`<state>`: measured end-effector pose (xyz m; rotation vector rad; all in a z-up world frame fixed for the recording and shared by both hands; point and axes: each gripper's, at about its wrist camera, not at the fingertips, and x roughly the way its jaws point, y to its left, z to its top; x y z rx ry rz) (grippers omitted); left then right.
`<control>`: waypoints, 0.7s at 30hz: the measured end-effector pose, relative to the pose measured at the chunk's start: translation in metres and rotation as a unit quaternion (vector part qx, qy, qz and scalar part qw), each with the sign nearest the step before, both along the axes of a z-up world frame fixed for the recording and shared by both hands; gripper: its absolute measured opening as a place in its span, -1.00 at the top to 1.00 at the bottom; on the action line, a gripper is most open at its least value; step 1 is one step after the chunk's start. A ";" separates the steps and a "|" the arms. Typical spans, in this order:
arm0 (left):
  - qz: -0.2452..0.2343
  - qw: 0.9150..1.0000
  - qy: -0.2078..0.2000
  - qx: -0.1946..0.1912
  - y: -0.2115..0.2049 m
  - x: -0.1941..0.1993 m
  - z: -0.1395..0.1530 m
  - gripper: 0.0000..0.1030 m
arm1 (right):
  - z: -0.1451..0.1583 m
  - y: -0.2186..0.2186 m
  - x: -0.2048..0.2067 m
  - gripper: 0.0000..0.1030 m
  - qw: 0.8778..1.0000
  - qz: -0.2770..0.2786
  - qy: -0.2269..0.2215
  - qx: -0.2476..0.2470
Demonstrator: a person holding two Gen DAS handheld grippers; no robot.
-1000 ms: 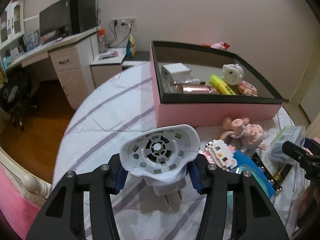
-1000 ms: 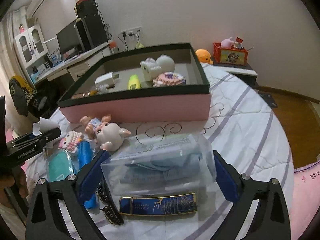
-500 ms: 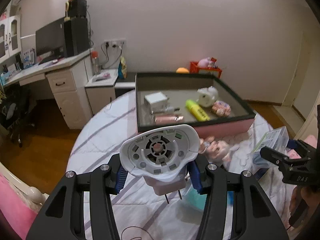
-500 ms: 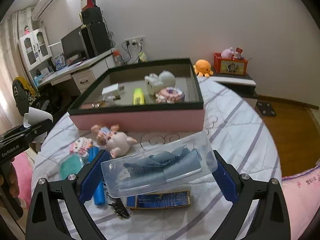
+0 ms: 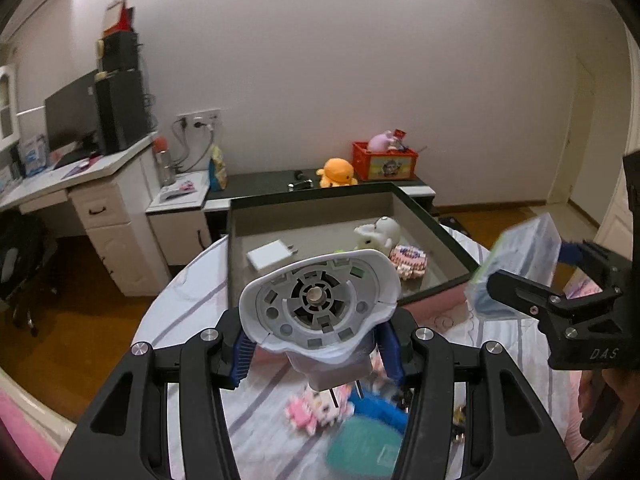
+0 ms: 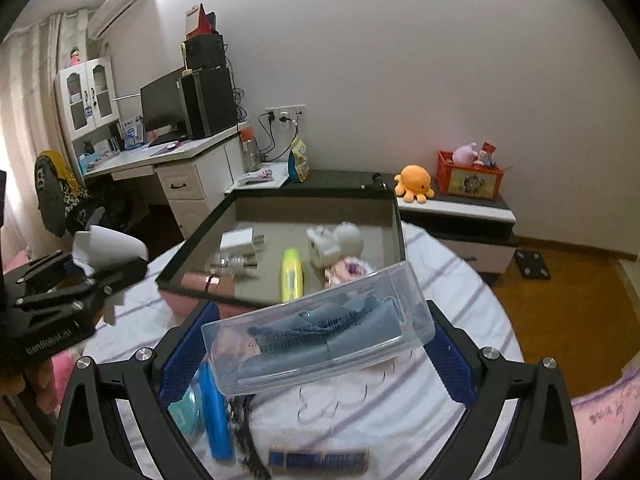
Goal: Organize rigid objects
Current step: 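Carry fan device and plastic box into the pink box and open both tools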
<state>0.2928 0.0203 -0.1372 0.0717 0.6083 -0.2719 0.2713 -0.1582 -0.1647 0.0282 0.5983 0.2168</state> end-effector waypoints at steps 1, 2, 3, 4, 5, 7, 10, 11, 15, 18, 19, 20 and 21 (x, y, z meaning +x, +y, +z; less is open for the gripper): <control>-0.008 1.000 0.005 -0.001 -0.004 0.010 0.000 -0.02 | 0.001 0.001 0.008 -0.91 1.000 0.002 0.002 -0.003; -0.015 1.000 0.013 -0.001 -0.008 0.022 -0.001 -0.02 | 0.002 0.001 0.015 -0.91 1.000 0.004 0.003 -0.005; -0.020 1.000 0.022 0.000 -0.013 0.035 -0.004 -0.02 | 0.003 0.001 0.026 -0.91 1.000 0.005 0.005 -0.006; -0.018 0.999 0.029 0.002 -0.016 0.046 -0.006 -0.02 | 0.002 0.001 0.036 -0.91 1.000 0.006 0.009 -0.009; -0.014 0.999 0.035 0.006 -0.020 0.056 -0.009 -0.02 | 0.001 0.000 0.044 -0.91 1.000 0.006 0.012 -0.010; -0.015 0.998 0.053 0.007 -0.028 0.079 -0.019 -0.02 | -0.004 -0.002 0.067 -0.91 1.000 0.002 0.021 -0.017; -0.011 0.996 0.082 0.014 -0.037 0.108 -0.038 -0.02 | -0.018 -0.007 0.097 -0.91 0.999 0.002 0.043 -0.017; -0.009 0.996 0.090 0.019 -0.039 0.115 -0.044 -0.02 | -0.024 -0.009 0.106 -0.91 0.998 0.004 0.057 -0.019; -0.007 0.993 0.119 0.025 -0.043 0.135 -0.064 -0.02 | -0.044 -0.015 0.126 -0.91 0.997 0.015 0.081 -0.005; -0.005 0.992 0.124 0.029 -0.046 0.141 -0.071 -0.02 | -0.051 -0.013 0.131 -0.91 0.996 0.020 0.085 -0.004; -0.005 0.992 0.126 0.032 -0.048 0.143 -0.073 -0.03 | -0.052 -0.014 0.132 -0.91 0.996 0.022 0.081 -0.002; -0.002 0.992 0.125 0.034 -0.048 0.143 -0.074 -0.07 | -0.053 -0.013 0.132 -0.92 0.997 0.026 0.079 0.000; -0.001 0.992 0.122 0.034 -0.047 0.142 -0.074 -0.12 | -0.053 -0.014 0.133 -0.93 0.996 0.031 0.078 0.005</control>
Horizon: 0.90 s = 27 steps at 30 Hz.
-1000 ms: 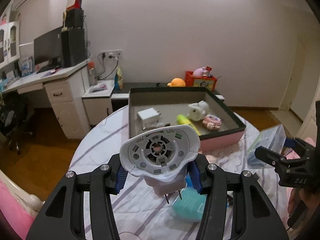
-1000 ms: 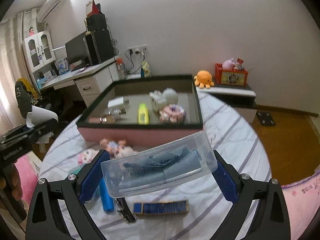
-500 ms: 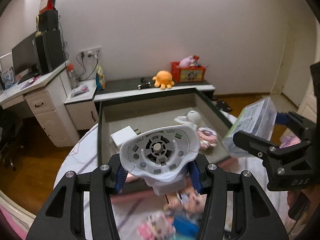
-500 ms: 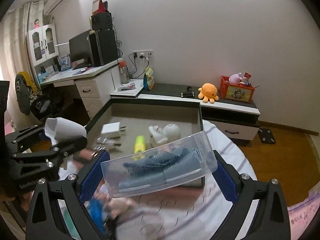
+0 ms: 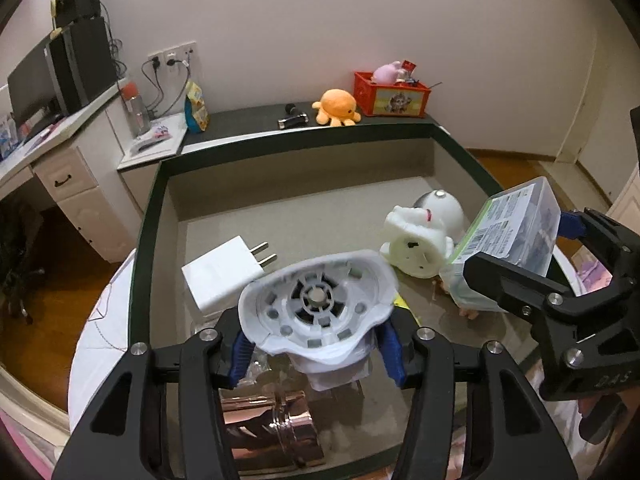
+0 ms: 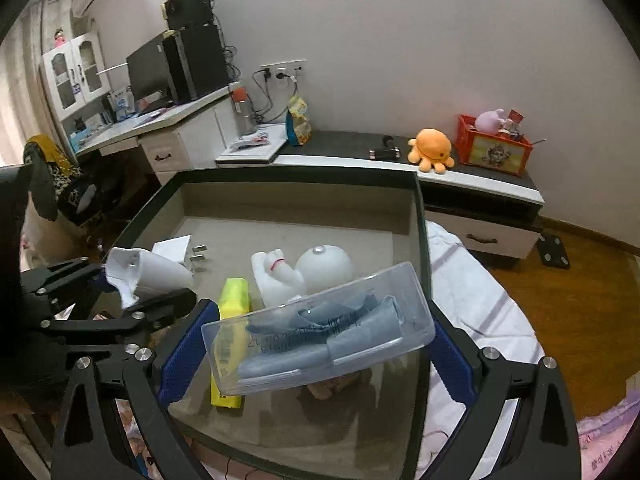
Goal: Organize rigid objects
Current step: 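Carry fan device and plastic box into the pink box and open both tools, then withdraw both tools from the box back over the bed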
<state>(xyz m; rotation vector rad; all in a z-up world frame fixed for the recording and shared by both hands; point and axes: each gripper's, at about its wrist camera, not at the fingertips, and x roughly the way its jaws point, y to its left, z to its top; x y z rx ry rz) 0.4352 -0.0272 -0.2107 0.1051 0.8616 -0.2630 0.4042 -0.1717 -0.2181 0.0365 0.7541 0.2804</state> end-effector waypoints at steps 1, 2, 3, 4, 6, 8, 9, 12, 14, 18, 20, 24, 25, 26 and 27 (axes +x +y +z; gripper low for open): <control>-0.002 1.000 0.000 -0.004 0.001 0.001 0.001 -0.28 | 0.000 -0.001 0.001 -0.94 1.000 0.002 0.000 0.005; 0.003 1.000 -0.002 -0.005 0.003 0.000 0.002 -0.43 | 0.000 0.000 0.002 -0.94 1.000 0.004 0.002 0.008; 0.008 1.000 -0.006 -0.005 0.005 -0.002 0.004 -0.52 | -0.001 -0.001 0.002 -0.95 1.000 0.006 0.006 0.016; 0.012 1.000 -0.010 -0.007 0.008 -0.003 0.007 -0.68 | -0.001 -0.003 0.002 -0.96 1.000 0.007 0.007 0.021; 0.016 1.000 -0.015 -0.020 0.016 -0.011 0.014 -0.75 | -0.001 -0.005 -0.004 -0.98 1.000 0.003 0.008 0.025; 0.019 0.999 -0.022 -0.021 0.022 -0.020 0.021 -0.79 | 0.001 -0.005 -0.011 -0.99 1.000 0.003 0.005 0.023; 0.023 0.999 -0.028 -0.019 0.025 -0.024 0.025 -0.81 | 0.004 -0.005 -0.017 -1.00 1.000 0.001 0.004 0.023; 0.035 0.997 -0.059 -0.017 0.033 -0.051 0.041 -0.97 | 0.015 -0.003 -0.036 -1.00 1.000 -0.006 -0.010 0.023; 0.036 0.996 -0.082 -0.020 0.038 -0.071 0.050 -0.99 | 0.024 0.000 -0.051 -1.00 1.000 -0.016 -0.021 0.015; 0.030 0.993 -0.111 -0.034 0.047 -0.115 0.075 -0.99 | 0.053 0.011 -0.097 -1.00 0.997 -0.025 -0.070 0.000; 0.034 0.990 -0.131 -0.036 0.051 -0.135 0.086 -0.99 | 0.065 0.014 -0.121 -1.00 0.995 -0.023 -0.093 0.006; 0.051 0.982 -0.179 -0.042 0.060 -0.183 0.104 -1.00 | 0.084 0.018 -0.165 -1.00 0.990 -0.033 -0.133 0.003; 0.048 0.980 -0.185 -0.046 0.062 -0.196 0.107 -1.00 | 0.087 0.019 -0.171 -1.00 0.990 -0.034 -0.138 0.003; 0.050 0.979 -0.190 -0.049 0.063 -0.207 0.110 -1.00 | 0.090 0.019 -0.186 -1.00 0.988 -0.034 -0.149 0.005; 0.052 0.978 -0.198 -0.052 0.064 -0.217 0.112 -1.00 | 0.092 0.020 -0.195 -1.00 0.987 -0.036 -0.155 0.007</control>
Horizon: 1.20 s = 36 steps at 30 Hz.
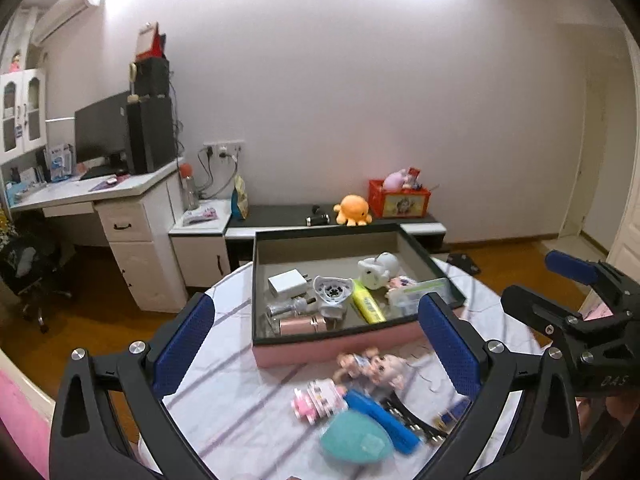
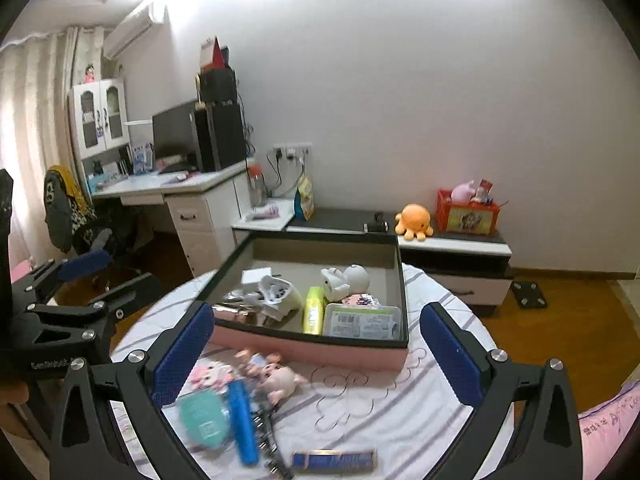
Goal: Organize rigid objects
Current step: 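Withdraw both tools from the box back over the bed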
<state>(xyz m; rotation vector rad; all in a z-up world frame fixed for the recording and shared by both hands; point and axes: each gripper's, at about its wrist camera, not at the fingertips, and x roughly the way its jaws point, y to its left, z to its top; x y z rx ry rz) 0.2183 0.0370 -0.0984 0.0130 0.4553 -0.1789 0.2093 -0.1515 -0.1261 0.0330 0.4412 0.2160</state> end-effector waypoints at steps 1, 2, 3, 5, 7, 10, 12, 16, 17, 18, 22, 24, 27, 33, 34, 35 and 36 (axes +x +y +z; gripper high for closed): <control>0.006 1.000 -0.013 0.003 -0.001 -0.015 0.003 -1.00 | 0.002 0.000 -0.008 -1.00 1.000 -0.001 -0.005 0.001; 0.016 0.999 -0.026 0.010 -0.001 -0.027 0.005 -1.00 | 0.003 0.001 -0.017 -1.00 1.000 -0.004 -0.010 0.001; 0.027 0.999 -0.038 0.018 -0.002 -0.039 0.007 -1.00 | 0.004 0.001 -0.028 -1.00 1.000 -0.013 -0.021 -0.003; 0.042 0.997 -0.058 0.032 -0.005 -0.055 0.010 -1.00 | 0.006 0.001 -0.045 -1.00 0.999 -0.029 -0.037 -0.009; 0.050 0.995 -0.074 0.043 -0.009 -0.072 0.012 -1.00 | 0.008 0.003 -0.062 -1.00 0.998 -0.043 -0.049 -0.012; 0.054 0.994 -0.087 0.040 -0.008 -0.091 0.017 -1.00 | 0.009 0.006 -0.081 -1.00 0.995 -0.068 -0.062 -0.026; 0.053 0.993 -0.099 0.031 -0.008 -0.103 0.021 -1.00 | 0.010 0.007 -0.095 -1.00 0.994 -0.082 -0.072 -0.031; 0.043 0.993 -0.102 0.031 -0.010 -0.113 0.023 -1.00 | 0.013 0.006 -0.112 -1.00 0.992 -0.089 -0.086 -0.020; 0.043 0.993 -0.102 0.031 -0.011 -0.115 0.023 -1.00 | 0.014 0.007 -0.117 -1.00 0.992 -0.088 -0.088 -0.020; 0.044 0.993 -0.103 0.031 -0.011 -0.117 0.024 -1.00 | 0.015 0.008 -0.120 -1.00 0.992 -0.088 -0.090 -0.022; 0.043 0.993 -0.101 0.037 -0.014 -0.123 0.022 -1.00 | 0.018 0.010 -0.130 -1.00 0.989 -0.102 -0.104 -0.031; 0.043 0.993 -0.102 0.039 -0.013 -0.125 0.021 -1.00 | 0.020 0.009 -0.136 -1.00 0.988 -0.106 -0.113 -0.028; 0.044 0.993 -0.097 0.041 -0.012 -0.126 0.019 -1.00 | 0.018 0.005 -0.138 -1.00 0.988 -0.106 -0.109 -0.019; 0.041 0.996 -0.072 0.043 -0.010 -0.122 0.006 -1.00 | 0.008 -0.001 -0.136 -1.00 0.989 -0.105 -0.099 -0.020; 0.038 0.996 -0.067 0.041 -0.010 -0.119 0.004 -1.00 | 0.006 -0.003 -0.137 -1.00 0.990 -0.100 -0.102 -0.013; 0.035 0.997 -0.061 0.037 -0.010 -0.117 0.001 -1.00 | 0.003 -0.004 -0.137 -1.00 0.990 -0.101 -0.102 -0.008; 0.034 0.997 -0.055 0.036 -0.010 -0.114 -0.002 -1.00 | 0.000 -0.006 -0.136 -1.00 0.990 -0.099 -0.097 -0.006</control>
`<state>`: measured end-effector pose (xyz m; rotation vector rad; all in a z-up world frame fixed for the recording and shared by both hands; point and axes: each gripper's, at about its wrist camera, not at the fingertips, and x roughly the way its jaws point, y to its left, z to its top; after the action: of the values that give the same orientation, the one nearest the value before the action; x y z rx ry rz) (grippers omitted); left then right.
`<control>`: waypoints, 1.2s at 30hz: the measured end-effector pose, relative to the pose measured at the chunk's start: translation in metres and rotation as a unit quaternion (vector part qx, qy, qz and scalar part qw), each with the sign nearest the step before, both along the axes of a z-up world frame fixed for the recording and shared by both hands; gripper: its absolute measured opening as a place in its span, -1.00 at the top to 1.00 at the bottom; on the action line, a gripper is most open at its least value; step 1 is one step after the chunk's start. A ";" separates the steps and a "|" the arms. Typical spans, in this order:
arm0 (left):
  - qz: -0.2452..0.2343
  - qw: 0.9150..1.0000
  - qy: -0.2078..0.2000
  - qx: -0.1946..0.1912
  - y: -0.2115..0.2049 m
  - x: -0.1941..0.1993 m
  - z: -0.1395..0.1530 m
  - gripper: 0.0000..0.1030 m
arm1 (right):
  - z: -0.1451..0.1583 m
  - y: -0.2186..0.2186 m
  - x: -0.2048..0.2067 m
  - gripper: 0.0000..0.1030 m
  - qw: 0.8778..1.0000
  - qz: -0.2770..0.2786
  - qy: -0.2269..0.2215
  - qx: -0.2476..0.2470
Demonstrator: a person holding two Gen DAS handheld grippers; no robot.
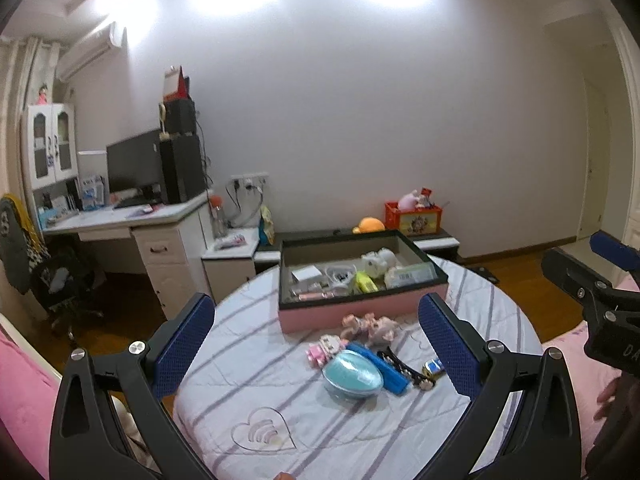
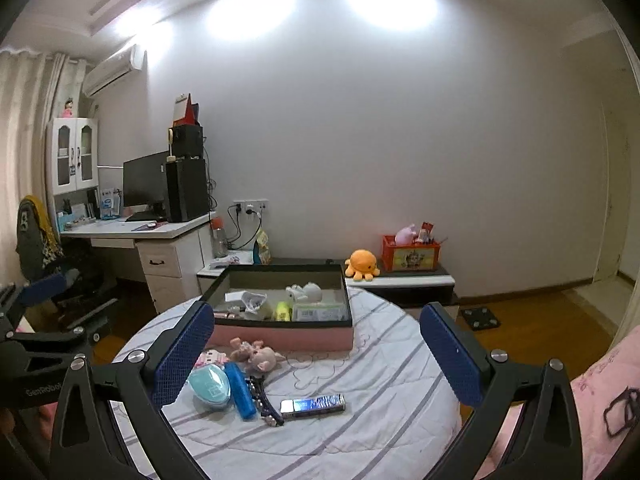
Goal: Organize rigid objects
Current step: 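Withdraw both tools from the box back over the bed, then grasp the teal oval case with the left tool while the right tool grasps the blue-gold tin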
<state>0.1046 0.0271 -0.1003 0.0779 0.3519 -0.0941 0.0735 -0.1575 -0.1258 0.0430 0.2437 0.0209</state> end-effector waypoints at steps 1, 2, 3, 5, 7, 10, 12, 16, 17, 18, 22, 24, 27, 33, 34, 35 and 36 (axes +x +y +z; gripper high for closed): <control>0.000 1.000 0.007 0.000 0.000 0.003 -0.004 -1.00 | -0.002 -0.001 0.001 -1.00 1.000 0.001 0.000 0.001; 0.000 1.000 0.010 0.002 -0.001 0.004 -0.006 -1.00 | -0.005 -0.002 0.003 -1.00 1.000 -0.003 0.001 0.000; 0.001 1.000 0.011 0.004 -0.002 0.005 -0.008 -1.00 | -0.008 -0.003 0.006 -1.00 1.000 -0.010 0.009 -0.002; 0.001 1.000 0.011 0.006 -0.003 0.007 -0.012 -1.00 | -0.013 -0.004 0.011 -1.00 0.999 -0.021 0.022 -0.009; 0.002 1.000 0.011 0.002 -0.001 0.009 -0.017 -1.00 | -0.019 -0.005 0.015 -1.00 0.999 -0.037 0.031 -0.020; 0.004 1.000 0.019 -0.002 0.003 0.014 -0.028 -1.00 | -0.031 -0.008 0.024 -1.00 0.998 -0.029 0.051 -0.020; 0.006 0.999 0.034 0.002 0.006 0.019 -0.039 -1.00 | -0.042 -0.010 0.030 -1.00 0.997 -0.024 0.067 -0.021; 0.015 0.998 0.067 0.015 0.008 0.030 -0.063 -1.00 | -0.068 -0.014 0.045 -1.00 0.993 -0.021 0.118 -0.022; 0.015 0.997 0.076 0.016 0.008 0.034 -0.070 -1.00 | -0.076 -0.014 0.049 -1.00 0.991 -0.020 0.131 -0.024; 0.012 0.996 0.089 0.013 0.008 0.040 -0.077 -1.00 | -0.085 -0.015 0.053 -1.00 0.989 -0.021 0.143 -0.028; -0.003 0.992 0.127 0.006 0.000 0.057 -0.100 -1.00 | -0.106 -0.016 0.065 -1.00 0.983 -0.022 0.179 -0.032; -0.010 0.990 0.138 0.006 -0.008 0.063 -0.108 -1.00 | -0.114 -0.018 0.071 -1.00 0.981 -0.021 0.190 -0.031; -0.020 0.987 0.162 0.001 -0.021 0.079 -0.120 -1.00 | -0.124 -0.022 0.079 -1.00 0.978 -0.020 0.204 -0.029; 0.006 0.980 0.199 0.004 -0.028 0.112 -0.138 -1.00 | -0.136 -0.028 0.095 -1.00 0.974 -0.013 0.227 -0.020; 0.006 0.978 0.207 0.001 -0.027 0.117 -0.140 -1.00 | -0.138 -0.028 0.098 -1.00 0.973 -0.012 0.231 -0.021; 0.007 0.977 0.213 -0.004 -0.027 0.120 -0.142 -1.00 | -0.139 -0.028 0.100 -1.00 0.972 -0.010 0.234 -0.022; 0.008 0.976 0.219 -0.005 -0.026 0.123 -0.143 -1.00 | -0.140 -0.027 0.104 -1.00 0.970 -0.003 0.241 -0.023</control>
<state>0.2280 0.0011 -0.2435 0.0429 0.7925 -0.0966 0.1774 -0.1841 -0.2663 0.0014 0.7300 -0.0016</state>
